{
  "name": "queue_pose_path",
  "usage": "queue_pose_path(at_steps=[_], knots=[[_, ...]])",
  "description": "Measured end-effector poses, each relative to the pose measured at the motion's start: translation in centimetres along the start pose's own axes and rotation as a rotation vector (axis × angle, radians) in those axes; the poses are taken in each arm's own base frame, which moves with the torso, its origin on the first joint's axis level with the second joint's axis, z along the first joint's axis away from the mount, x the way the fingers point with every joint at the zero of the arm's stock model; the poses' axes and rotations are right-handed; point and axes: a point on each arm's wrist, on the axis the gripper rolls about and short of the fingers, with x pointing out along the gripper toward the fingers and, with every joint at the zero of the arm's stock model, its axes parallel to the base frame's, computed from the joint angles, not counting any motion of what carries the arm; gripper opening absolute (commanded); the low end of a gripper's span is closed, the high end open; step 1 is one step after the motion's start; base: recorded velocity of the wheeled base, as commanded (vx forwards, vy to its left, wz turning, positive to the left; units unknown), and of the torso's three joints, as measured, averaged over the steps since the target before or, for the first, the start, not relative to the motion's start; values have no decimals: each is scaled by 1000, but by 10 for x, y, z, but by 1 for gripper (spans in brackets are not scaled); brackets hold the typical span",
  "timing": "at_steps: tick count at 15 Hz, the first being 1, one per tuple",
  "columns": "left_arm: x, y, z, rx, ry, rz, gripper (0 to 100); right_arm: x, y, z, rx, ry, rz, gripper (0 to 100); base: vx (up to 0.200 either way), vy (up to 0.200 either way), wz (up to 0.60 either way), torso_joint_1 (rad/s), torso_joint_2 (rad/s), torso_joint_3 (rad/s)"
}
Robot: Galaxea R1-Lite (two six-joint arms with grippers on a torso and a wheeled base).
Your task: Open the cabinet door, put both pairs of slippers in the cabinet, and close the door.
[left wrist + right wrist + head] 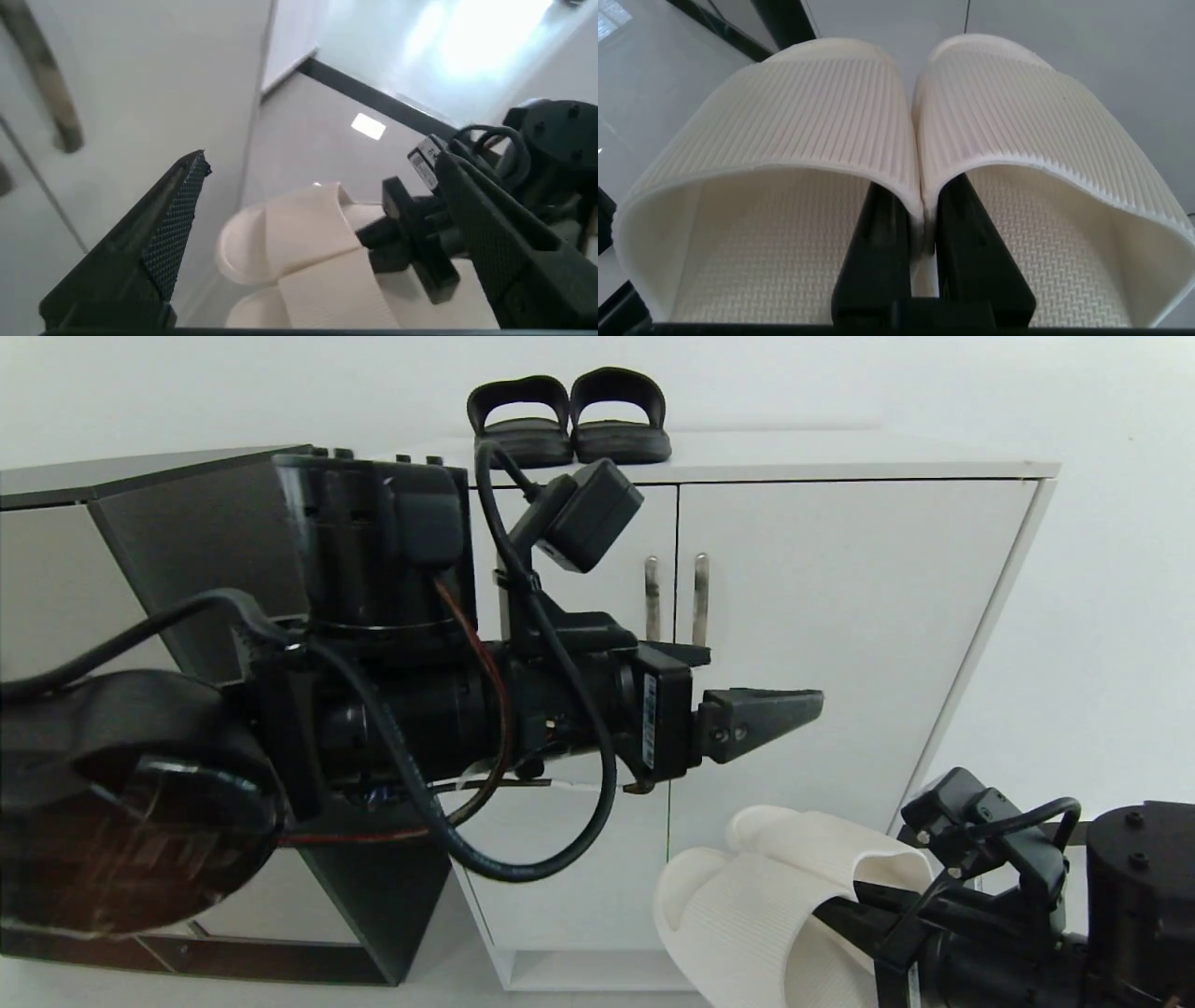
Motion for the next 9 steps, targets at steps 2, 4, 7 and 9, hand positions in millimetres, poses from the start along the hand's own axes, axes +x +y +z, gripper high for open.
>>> queue_pose_path(at_steps=[2, 4, 7, 9], knots=[[5, 8, 10, -92, 7, -46, 100, 0, 0, 0, 0, -2, 1, 0, 0, 0, 0, 0, 0, 0], [7, 13, 15, -115, -3, -62, 100, -1, 0, 1, 0, -4, 1, 0, 0, 0, 0, 0, 0, 0], [12, 19, 18, -110, -28, 28, 100, -1, 0, 1, -1, -5, 2, 0, 0, 0, 0, 0, 0, 0], [15, 22, 18, -97, -41, 83, 100, -2, 0, 1, -1, -7, 2, 0, 0, 0, 0, 0, 0, 0]])
